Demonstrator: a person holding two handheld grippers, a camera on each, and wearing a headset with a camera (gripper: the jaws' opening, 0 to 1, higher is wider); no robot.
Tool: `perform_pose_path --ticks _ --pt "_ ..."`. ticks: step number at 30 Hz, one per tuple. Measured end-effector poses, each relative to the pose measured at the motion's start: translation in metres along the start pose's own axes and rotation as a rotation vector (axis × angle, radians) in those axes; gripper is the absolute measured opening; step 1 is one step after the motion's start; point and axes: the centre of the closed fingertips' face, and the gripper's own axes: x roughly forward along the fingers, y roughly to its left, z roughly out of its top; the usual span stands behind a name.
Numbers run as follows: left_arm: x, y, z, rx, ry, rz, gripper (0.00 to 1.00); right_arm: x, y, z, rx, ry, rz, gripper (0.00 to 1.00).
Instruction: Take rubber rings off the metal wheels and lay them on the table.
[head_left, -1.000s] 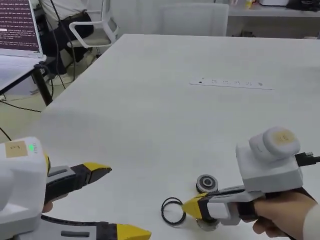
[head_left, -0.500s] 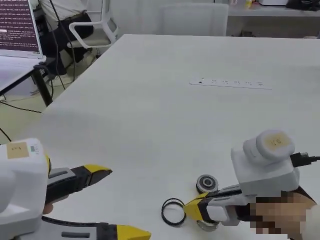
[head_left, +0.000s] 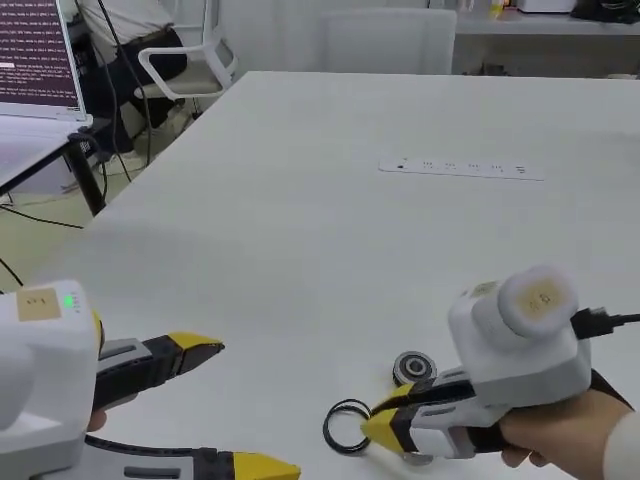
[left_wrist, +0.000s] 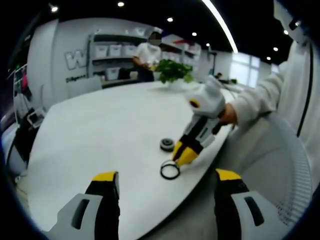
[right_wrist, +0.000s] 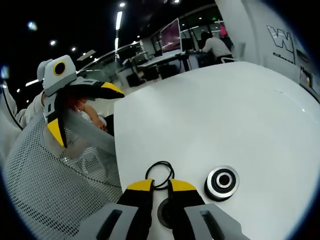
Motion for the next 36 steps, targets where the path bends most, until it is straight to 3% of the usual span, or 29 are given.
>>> perform_pose_path --ticks 7,14,19,26,30,32,36 --pt "0.000 0.001 -0.001 -0.011 0.003 0.003 0.78 0.001 0.000 -0.002 -0.070 0.026 -0.010 0.18" --pt "0.000 0.001 -0.001 -0.013 0.004 0.003 0.77 0.001 0.006 -0.004 -0.125 0.043 0.008 0.18" --pt "0.000 0.001 -0.001 -0.013 0.005 0.005 0.77 0.001 0.006 -0.004 -0.125 0.043 0.013 0.17" --pt "0.000 0.001 0.000 -0.007 0.003 0.005 0.77 -0.006 0.000 0.007 -0.103 0.000 -0.005 0.17" --pt "-0.001 0.002 0.003 0.063 0.016 0.010 0.78 -0.014 -0.008 0.017 -0.077 -0.049 -0.030 0.17" --pt "-0.002 0.004 0.009 0.118 0.030 0.022 0.79 -0.019 -0.015 0.022 -0.056 -0.075 -0.049 0.17" --pt "-0.001 0.004 0.041 0.148 -0.029 0.014 0.80 -0.030 -0.030 0.028 -0.018 -0.117 -0.092 0.16"
